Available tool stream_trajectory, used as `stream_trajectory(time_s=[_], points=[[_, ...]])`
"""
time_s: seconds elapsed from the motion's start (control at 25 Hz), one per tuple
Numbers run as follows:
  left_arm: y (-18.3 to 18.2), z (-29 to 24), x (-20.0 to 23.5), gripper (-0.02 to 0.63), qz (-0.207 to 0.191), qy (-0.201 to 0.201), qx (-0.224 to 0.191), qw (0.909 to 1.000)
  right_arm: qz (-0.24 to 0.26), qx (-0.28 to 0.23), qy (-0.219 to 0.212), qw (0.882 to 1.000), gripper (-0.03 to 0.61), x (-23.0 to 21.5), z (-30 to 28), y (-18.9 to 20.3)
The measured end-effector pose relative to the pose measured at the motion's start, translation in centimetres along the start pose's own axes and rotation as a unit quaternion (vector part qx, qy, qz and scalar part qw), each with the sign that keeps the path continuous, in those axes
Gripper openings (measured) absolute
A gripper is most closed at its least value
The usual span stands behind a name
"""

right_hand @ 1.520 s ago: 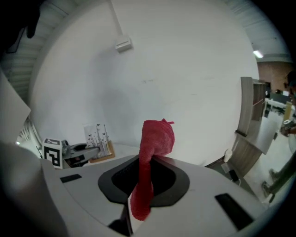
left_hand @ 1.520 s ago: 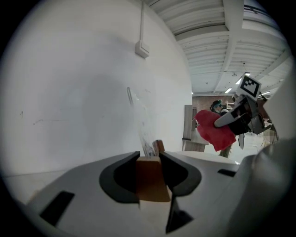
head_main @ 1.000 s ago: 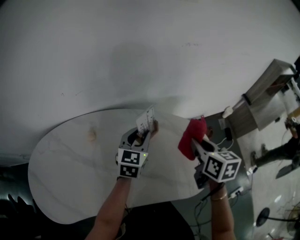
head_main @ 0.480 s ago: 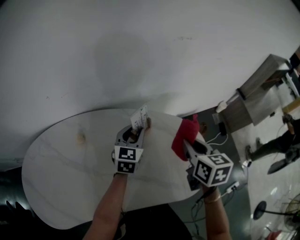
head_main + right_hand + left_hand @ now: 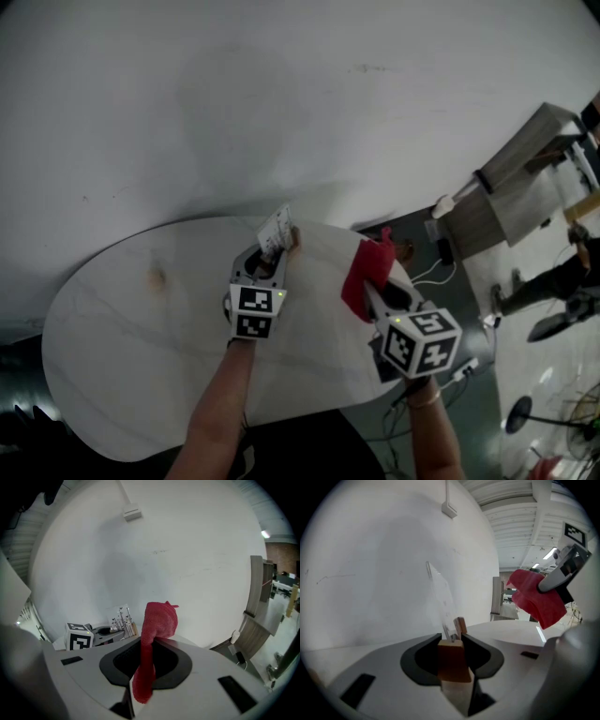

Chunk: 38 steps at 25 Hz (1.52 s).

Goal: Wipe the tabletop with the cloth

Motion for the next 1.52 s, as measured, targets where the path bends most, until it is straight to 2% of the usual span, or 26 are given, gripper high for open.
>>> stream_trajectory(time_s=[0.12, 0.48, 0.64, 0.88, 1.12, 1.36, 1.52], points=[[0.4, -0.3, -0.1, 0.129, -0.014, 0.002, 0.009, 0.9999, 0.003, 0.007, -0.003, 1.000, 0.046, 0.0, -0.3, 0.2], [1.3, -1.1, 0.0, 0.132, 0.002, 0.006, 0.046, 0.9989, 0.012, 0.022, -0.007, 1.000, 0.046, 0.4, -0.6, 0.9], [1.5, -1.9, -0.1, 0.132, -0.001, 0.008, 0.040, 0.9992, 0.015, 0.021, -0.007, 1.000, 0.046, 0.4, -0.5, 1.1], [2.0, -1.9, -0.7, 0.132, -0.004, 0.013, 0.069, 0.9975, 0.014, 0.024, -0.008, 1.000, 0.046, 0.5, 0.0, 1.6], [2.5, -1.5, -0.8, 0.195, 0.005, 0.012, 0.083, 0.9965, 0.015, 0.016, -0.012, 1.000, 0.046, 0.8, 0.7, 1.4], [1.3, 2.9, -0.1, 0.201, 0.015, -0.013, 0.067, 0.9976, 0.016, 0.000, -0.013, 1.000, 0.046, 0.8, 1.6, 1.2], [0.6, 5.8, -0.6, 0.198, 0.033, -0.008, 0.041, 0.9986, 0.008, -0.014, -0.016, 1.000, 0.046, 1.1, 2.2, 1.1]])
Point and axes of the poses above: the fingertips, and each gripper's own axes: z backward along the fingers, x to its left, y out of its underside, the point moved 3 cm from there along z, backward along the fingers, and after that the axes turned 2 degrees about x, right-handed, at the moved point
